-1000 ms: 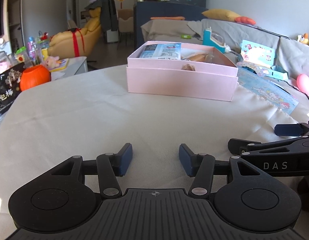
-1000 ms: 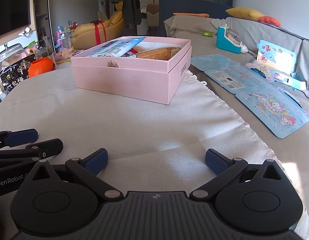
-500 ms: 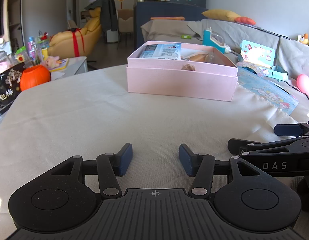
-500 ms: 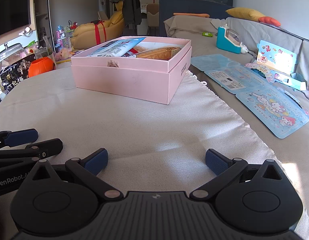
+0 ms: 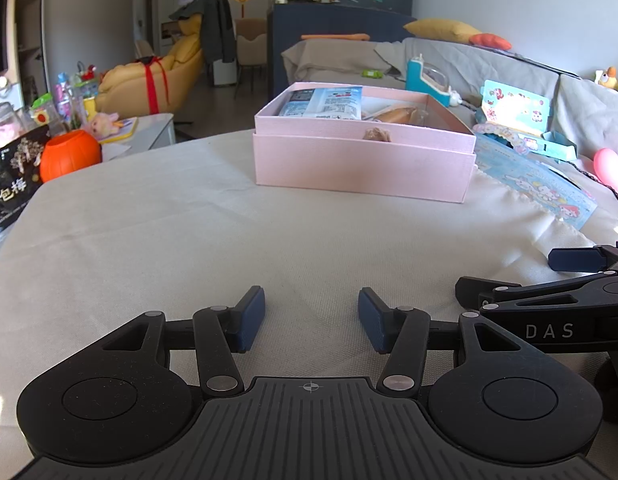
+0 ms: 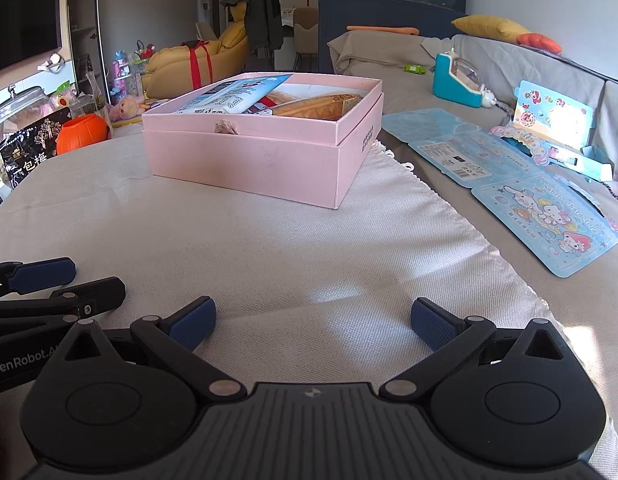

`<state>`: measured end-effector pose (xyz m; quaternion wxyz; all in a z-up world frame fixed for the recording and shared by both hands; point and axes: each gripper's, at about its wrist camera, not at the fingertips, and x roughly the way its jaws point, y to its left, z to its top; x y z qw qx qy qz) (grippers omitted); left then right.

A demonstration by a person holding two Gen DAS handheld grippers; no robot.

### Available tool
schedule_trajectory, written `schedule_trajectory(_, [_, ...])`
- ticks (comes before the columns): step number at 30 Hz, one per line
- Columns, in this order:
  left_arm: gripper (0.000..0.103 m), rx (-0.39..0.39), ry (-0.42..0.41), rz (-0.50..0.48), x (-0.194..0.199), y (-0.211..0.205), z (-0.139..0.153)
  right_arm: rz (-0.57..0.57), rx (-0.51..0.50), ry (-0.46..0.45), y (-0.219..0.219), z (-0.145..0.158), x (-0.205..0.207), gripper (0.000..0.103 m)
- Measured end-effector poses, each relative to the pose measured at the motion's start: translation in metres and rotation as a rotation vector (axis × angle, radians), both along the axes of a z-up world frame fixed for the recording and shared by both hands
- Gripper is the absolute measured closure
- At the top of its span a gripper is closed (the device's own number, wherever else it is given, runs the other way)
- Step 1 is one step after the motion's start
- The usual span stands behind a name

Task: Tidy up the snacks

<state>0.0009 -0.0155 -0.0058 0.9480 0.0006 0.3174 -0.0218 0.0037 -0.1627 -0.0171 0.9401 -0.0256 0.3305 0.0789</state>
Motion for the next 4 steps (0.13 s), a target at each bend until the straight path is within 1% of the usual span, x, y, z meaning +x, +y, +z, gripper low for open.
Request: schedule_trajectory(4, [0.046,0.0,0.0,0.001,0.0,-0.0001,0.0,0.0,-0.001,0.0,0.0005,-0.0003,0.0005,0.0])
